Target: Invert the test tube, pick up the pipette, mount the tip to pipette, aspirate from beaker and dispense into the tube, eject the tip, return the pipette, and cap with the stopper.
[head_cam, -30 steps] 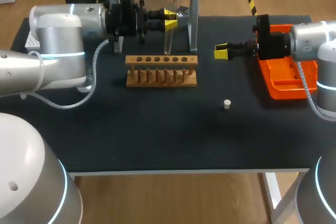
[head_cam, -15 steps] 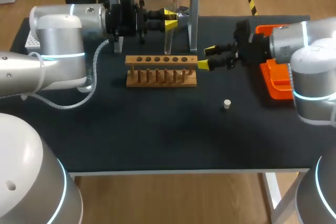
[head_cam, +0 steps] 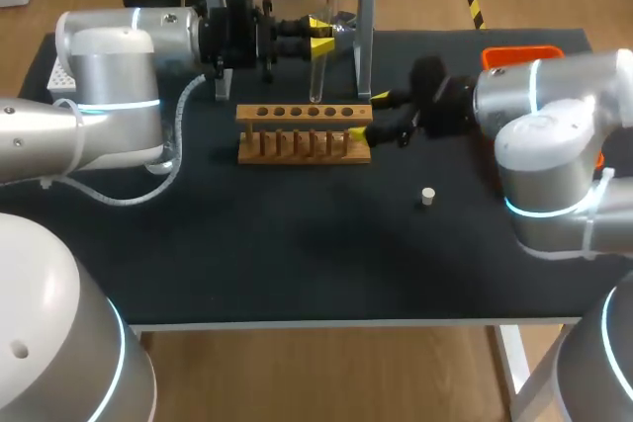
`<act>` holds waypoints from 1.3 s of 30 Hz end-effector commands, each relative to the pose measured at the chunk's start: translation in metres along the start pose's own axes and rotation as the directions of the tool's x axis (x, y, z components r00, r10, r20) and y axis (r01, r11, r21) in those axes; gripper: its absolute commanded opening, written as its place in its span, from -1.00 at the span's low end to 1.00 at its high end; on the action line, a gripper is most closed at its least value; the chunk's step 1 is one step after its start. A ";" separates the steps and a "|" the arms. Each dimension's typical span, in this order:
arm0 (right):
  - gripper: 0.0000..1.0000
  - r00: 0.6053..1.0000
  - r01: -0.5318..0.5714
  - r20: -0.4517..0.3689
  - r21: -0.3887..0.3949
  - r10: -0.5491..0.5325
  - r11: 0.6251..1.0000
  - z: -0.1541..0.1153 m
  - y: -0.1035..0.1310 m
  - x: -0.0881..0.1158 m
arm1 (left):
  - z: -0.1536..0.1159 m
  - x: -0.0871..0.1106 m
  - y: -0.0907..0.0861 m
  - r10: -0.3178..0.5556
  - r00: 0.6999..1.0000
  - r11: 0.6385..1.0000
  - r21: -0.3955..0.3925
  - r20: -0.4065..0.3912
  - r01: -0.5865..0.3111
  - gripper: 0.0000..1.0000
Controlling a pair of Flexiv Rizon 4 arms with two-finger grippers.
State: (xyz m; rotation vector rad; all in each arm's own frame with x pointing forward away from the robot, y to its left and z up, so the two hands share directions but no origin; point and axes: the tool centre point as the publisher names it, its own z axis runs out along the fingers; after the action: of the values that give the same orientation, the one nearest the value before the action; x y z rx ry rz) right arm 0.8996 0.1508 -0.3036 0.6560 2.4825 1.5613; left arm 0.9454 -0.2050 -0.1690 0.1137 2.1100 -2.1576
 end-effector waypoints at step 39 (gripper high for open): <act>1.00 0.989 0.085 0.115 0.067 -0.093 0.994 0.041 -0.028 -0.020 | 0.000 -0.002 0.000 -0.002 1.000 1.000 -0.002 -0.004 0.002 -1.00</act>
State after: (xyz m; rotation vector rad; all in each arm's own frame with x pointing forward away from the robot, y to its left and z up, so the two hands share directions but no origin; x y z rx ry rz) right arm 0.9212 0.1654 -0.3480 0.6217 2.4434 1.3755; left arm 0.9456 -0.2051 -0.1691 0.1142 2.1100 -2.1576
